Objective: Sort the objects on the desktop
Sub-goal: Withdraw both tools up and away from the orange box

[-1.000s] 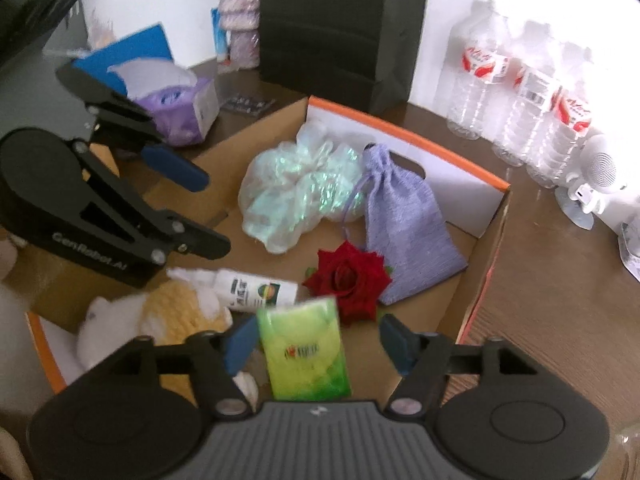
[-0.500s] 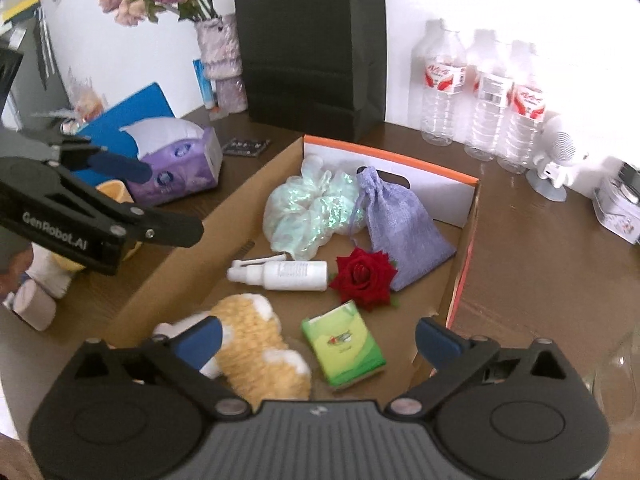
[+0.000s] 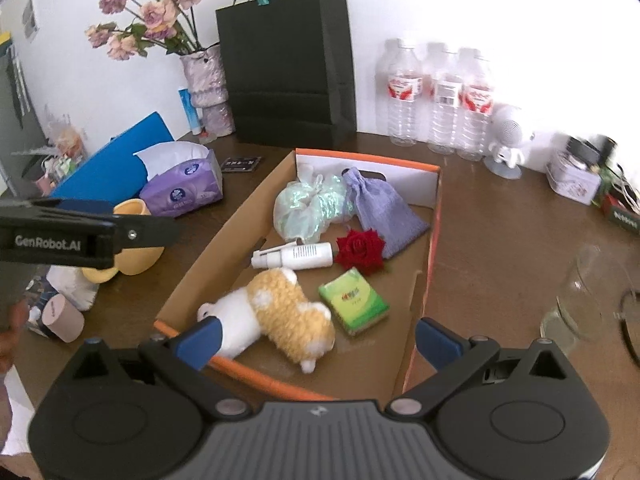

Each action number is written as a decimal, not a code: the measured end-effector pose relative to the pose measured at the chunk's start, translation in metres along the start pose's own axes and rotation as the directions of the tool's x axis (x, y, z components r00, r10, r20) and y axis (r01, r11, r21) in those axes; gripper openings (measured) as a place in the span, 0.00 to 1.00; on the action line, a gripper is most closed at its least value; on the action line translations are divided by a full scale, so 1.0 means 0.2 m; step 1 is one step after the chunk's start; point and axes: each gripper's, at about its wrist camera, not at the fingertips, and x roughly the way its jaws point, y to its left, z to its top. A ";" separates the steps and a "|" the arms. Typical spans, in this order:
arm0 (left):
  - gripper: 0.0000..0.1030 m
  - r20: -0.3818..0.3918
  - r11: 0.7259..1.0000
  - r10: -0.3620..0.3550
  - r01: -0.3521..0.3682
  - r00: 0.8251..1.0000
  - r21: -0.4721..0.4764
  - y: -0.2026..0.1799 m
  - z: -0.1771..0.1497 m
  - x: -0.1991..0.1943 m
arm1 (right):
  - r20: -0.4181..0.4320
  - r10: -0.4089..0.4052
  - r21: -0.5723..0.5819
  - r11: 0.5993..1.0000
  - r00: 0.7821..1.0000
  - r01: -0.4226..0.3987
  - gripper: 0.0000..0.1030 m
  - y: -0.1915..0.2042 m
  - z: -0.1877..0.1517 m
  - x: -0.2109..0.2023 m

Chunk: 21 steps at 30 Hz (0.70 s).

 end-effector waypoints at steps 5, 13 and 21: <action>1.00 -0.011 0.998 0.052 -0.052 0.999 -0.041 -0.02 -0.06 -0.09 | -0.008 -0.019 0.051 0.999 1.000 0.019 1.00 0.02 -0.07 -0.08; 1.00 -0.089 0.992 0.093 -0.099 0.992 -0.074 -0.03 -0.17 -0.12 | -0.027 -0.056 0.092 0.994 0.998 0.058 1.00 0.05 -0.15 -0.14; 1.00 -0.131 0.987 0.134 -0.143 0.982 -0.067 -0.04 -0.24 -0.12 | -0.047 -0.088 0.125 0.988 0.995 0.093 1.00 0.06 -0.20 -0.15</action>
